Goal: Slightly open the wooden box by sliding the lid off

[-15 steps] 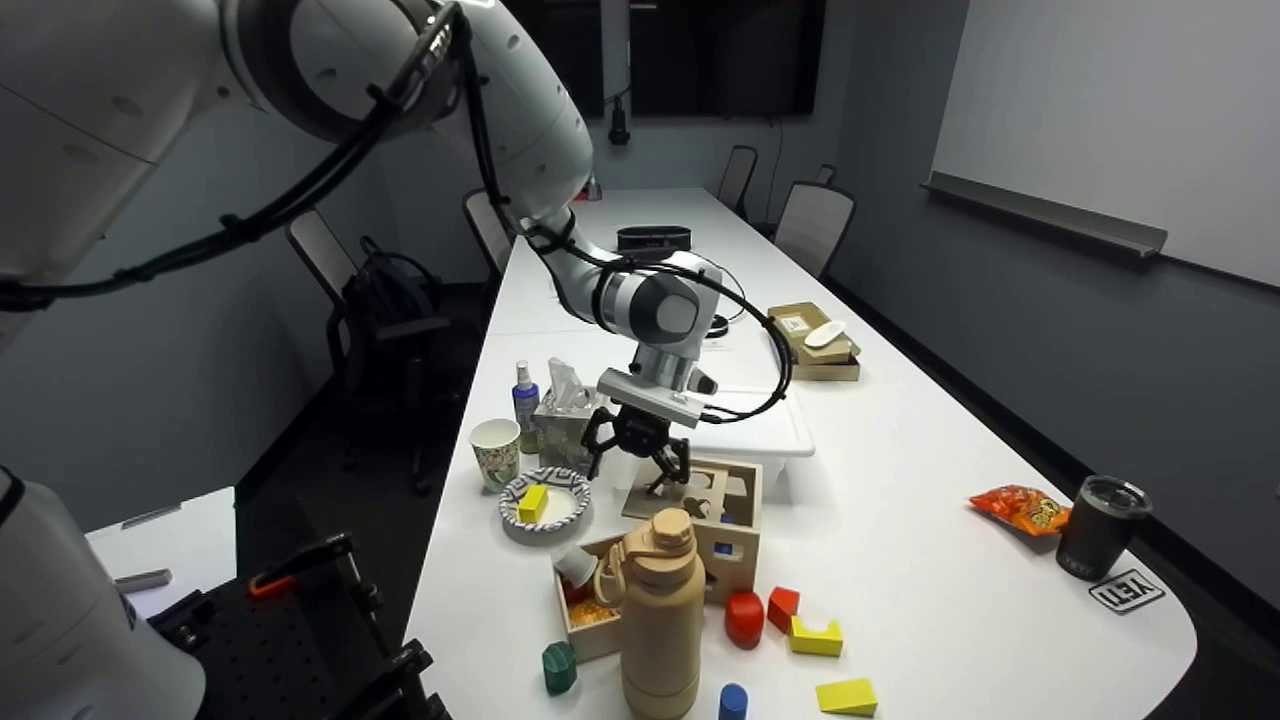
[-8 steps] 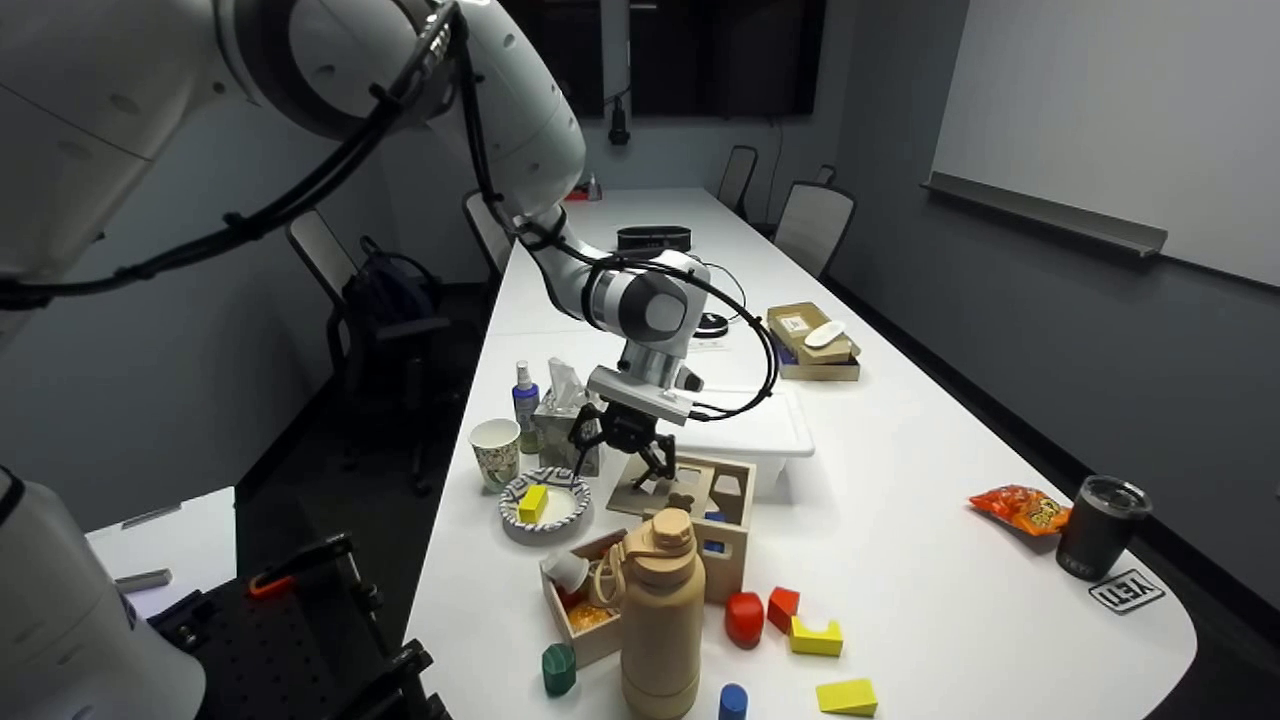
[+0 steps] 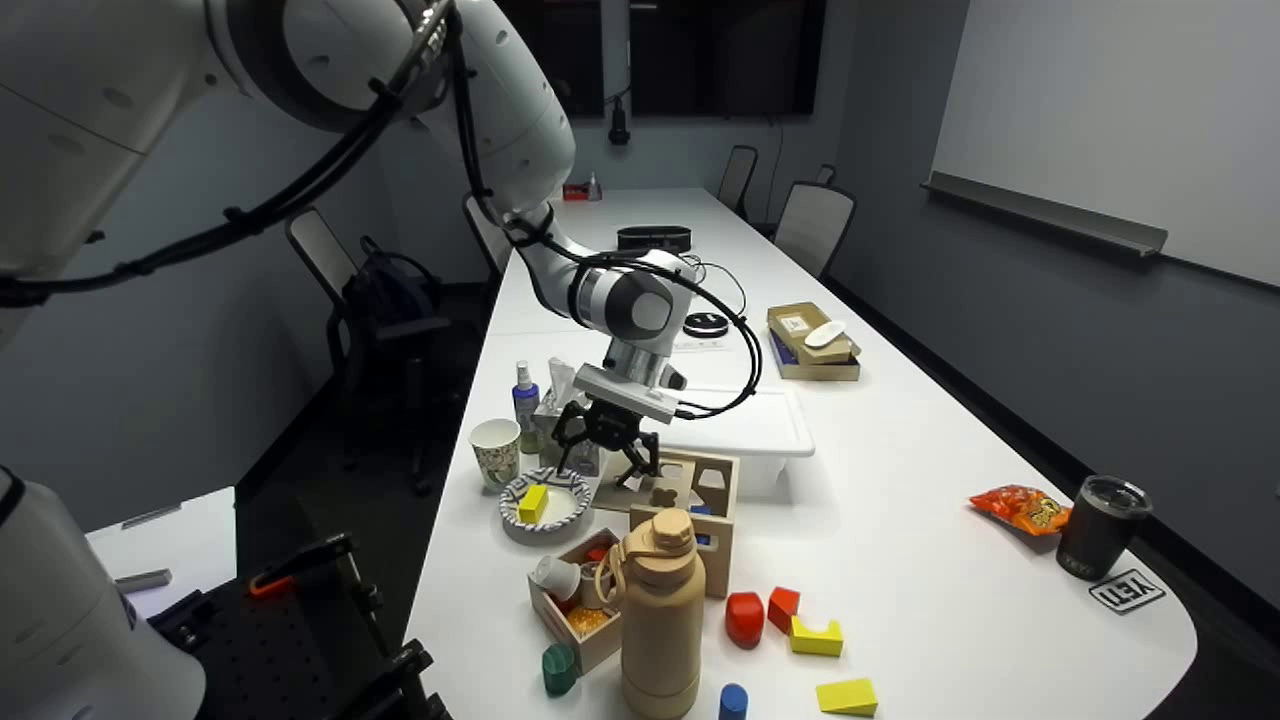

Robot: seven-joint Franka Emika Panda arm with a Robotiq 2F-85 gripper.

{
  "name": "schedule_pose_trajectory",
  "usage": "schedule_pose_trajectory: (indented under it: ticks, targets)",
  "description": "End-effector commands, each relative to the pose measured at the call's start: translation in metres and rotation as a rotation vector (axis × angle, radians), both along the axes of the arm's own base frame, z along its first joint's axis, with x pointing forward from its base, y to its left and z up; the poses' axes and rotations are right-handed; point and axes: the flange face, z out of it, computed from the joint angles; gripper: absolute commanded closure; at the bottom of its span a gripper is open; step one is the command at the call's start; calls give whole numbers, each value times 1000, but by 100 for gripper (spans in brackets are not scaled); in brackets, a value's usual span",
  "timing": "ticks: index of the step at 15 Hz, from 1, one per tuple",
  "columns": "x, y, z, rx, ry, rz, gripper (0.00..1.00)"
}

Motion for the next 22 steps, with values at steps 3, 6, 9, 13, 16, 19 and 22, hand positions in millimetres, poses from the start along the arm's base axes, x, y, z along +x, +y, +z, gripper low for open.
schedule_pose_trajectory:
  ticks: [3, 6, 9, 13, 16, 19, 22]
  targets:
    - [-19, 10, 9, 45, 33, 35, 0]
    - [-24, 14, 11, 59, 41, 51, 0]
    - [-28, 18, 12, 73, 52, 59, 0]
    - [-33, 22, 14, 118, 92, 69, 0]
    - [-35, 24, 17, 142, 115, 70, 0]
    - [-33, 21, 27, 141, 110, 53, 0]
    - [-33, 15, 54, 100, 130, 24, 0]
